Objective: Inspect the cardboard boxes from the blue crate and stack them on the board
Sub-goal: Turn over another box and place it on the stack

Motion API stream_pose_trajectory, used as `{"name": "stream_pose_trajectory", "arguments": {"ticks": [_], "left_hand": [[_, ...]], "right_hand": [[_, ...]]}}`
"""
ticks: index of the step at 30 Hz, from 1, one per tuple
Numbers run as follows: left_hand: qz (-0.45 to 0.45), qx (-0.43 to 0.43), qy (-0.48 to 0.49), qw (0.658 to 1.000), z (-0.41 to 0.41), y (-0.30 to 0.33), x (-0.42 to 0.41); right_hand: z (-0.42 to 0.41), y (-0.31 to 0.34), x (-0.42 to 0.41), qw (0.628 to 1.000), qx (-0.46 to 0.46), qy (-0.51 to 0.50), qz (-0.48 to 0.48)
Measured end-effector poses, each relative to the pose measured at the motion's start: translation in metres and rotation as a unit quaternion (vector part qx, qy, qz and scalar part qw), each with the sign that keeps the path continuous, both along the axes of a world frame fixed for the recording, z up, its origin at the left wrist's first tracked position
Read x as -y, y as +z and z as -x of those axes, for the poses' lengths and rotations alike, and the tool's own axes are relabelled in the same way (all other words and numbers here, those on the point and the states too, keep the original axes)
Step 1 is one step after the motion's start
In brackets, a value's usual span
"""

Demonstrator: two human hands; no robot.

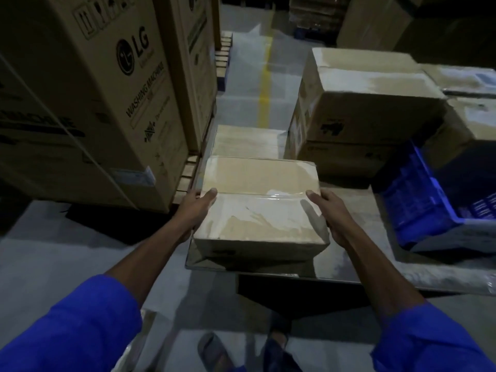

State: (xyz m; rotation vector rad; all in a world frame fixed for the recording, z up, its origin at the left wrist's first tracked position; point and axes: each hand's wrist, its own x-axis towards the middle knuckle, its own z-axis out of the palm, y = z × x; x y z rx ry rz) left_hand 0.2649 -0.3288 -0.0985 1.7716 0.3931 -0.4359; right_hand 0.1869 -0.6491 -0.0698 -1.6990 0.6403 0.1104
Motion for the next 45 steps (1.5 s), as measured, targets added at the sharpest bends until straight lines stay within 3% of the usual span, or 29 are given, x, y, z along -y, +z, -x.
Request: {"name": "stream_pose_trajectory", "arguments": {"ticks": [6,12,22,40,45], "left_hand": [[-0.008,-0.013,-0.013,1.000,-0.010,-0.008,0.011],[-0.055,-0.005,-0.022,0.998,-0.015,-0.018,0.008],[-0.054,0.038,-0.041,0.997,-0.011,-0.019,0.006],[-0.041,0.033,-0.050,0.997,0.003,0.001,0.010],[-0.044,0.037,-0.083,0.995,0.002,0.011,0.006]], "right_hand": [[-0.008,-0.009,-0.010,0.999,-0.042,0.017,-0.005],[-0.014,-0.017,-0.011,0.996,-0.067,-0.031,0.043],[-0.012,-0.029,-0.004,0.997,-0.044,-0.023,0.061],[-0.007,-0.029,-0.004,0.998,-0.013,0.001,0.067],[-0.007,-0.020,-0.005,0.999,-0.007,-0.035,0.012]]}}
